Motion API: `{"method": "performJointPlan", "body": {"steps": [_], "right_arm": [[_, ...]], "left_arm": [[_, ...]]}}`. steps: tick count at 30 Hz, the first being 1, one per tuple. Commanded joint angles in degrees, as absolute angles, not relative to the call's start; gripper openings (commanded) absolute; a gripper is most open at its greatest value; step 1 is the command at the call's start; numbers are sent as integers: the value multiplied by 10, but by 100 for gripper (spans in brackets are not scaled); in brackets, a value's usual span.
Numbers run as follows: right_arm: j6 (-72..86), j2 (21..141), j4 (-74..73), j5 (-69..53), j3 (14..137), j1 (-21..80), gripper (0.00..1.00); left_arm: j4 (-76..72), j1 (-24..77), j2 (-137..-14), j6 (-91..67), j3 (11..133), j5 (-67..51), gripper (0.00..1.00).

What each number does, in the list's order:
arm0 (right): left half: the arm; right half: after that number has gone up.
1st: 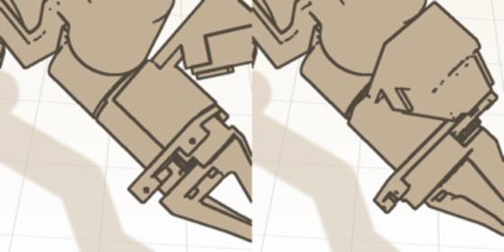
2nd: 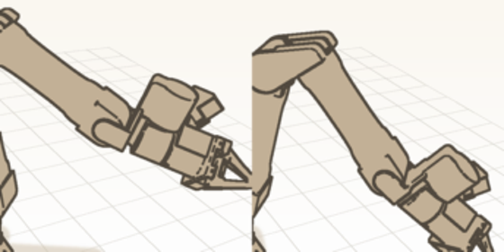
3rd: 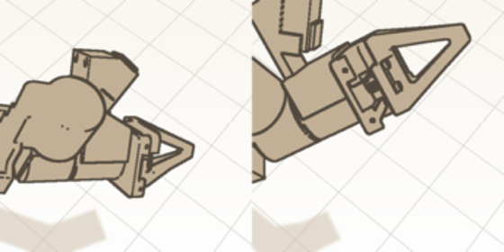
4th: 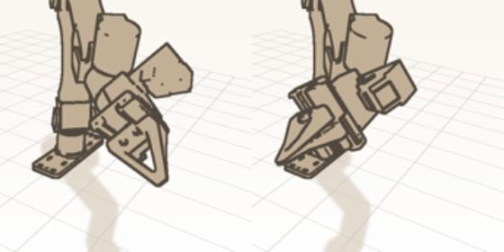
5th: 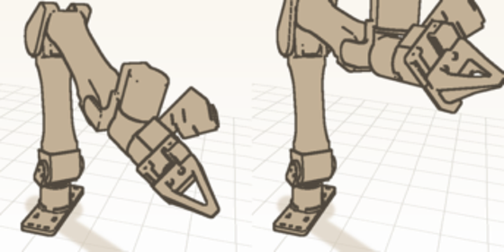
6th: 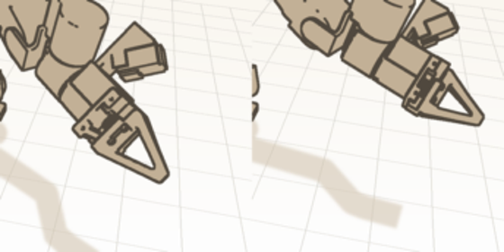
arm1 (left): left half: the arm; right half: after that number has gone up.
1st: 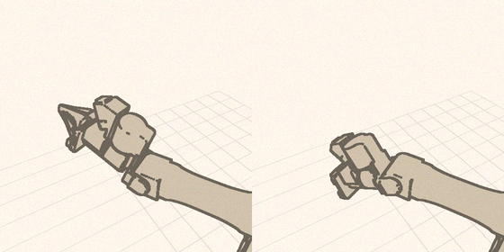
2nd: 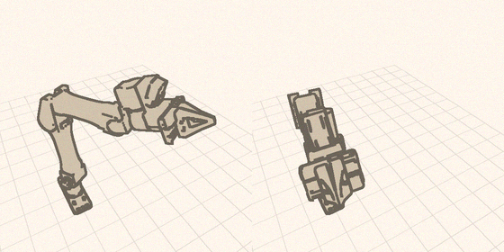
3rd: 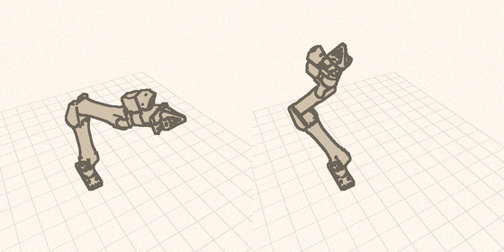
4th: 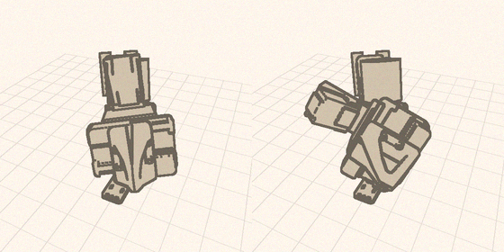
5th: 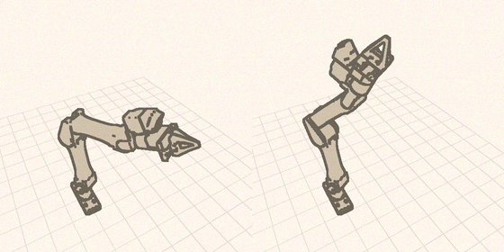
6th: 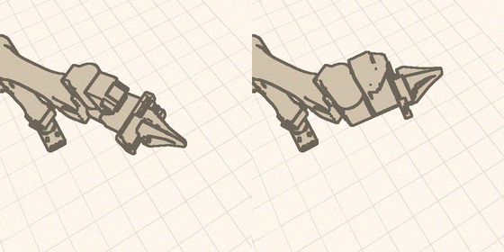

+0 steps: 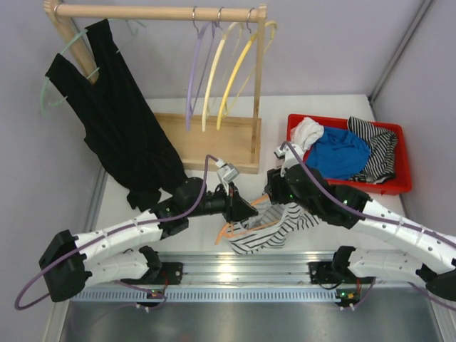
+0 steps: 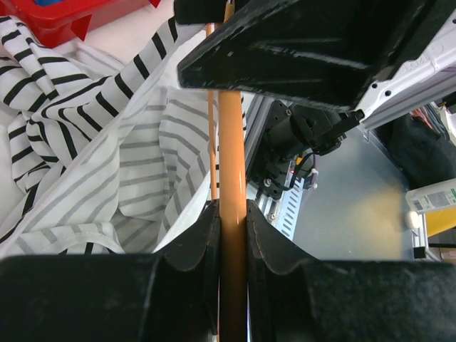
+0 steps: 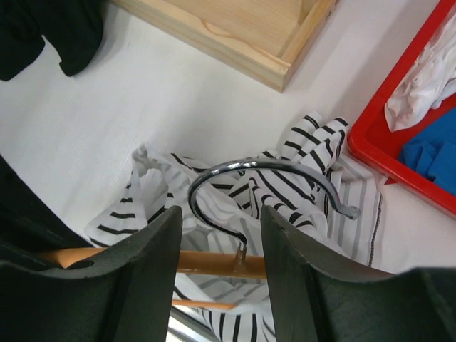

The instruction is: Place the tank top on the hanger

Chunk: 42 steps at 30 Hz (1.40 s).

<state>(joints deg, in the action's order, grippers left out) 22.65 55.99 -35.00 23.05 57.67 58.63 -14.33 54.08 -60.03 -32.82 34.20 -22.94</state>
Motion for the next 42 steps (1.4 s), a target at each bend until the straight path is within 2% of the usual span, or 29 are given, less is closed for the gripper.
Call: {"method": "performJointPlan", "body": {"steps": [1, 4, 7, 8, 12, 15, 16, 19, 20, 24, 32, 42], "right_arm": [[234, 551, -322, 255, 559, 593, 48], [242, 546, -316, 268, 551, 593, 42], [248, 545, -314, 282, 544, 593, 26], [249, 545, -316, 286, 544, 593, 18], [251, 543, -316, 308, 538, 593, 0], [250, 538, -318, 322, 533, 593, 0], [247, 536, -316, 325, 527, 593, 0], [239, 525, -309, 330, 519, 592, 0], [236, 522, -304, 330, 519, 593, 0], [227, 521, -307, 338, 515, 593, 0], [217, 525, -310, 351, 511, 595, 0], [207, 526, -311, 355, 506, 603, 0]], "left_arm": [[-225, 550, -604, -311, 377, -221, 0], [-225, 556, -613, -309, 383, -220, 0], [-225, 563, -620, -307, 386, -207, 0], [-225, 565, -618, -306, 386, -205, 0], [-213, 569, -618, -308, 388, -178, 0], [-182, 570, -618, -314, 394, -141, 2], [-171, 570, -616, -318, 398, -115, 9], [-142, 570, -610, -325, 400, -84, 18], [-137, 570, -608, -327, 399, -66, 27], [-102, 570, -598, -340, 405, -22, 39], [-3, 570, -556, -374, 430, 90, 45], [59, 570, -519, -380, 443, 100, 51]]}}
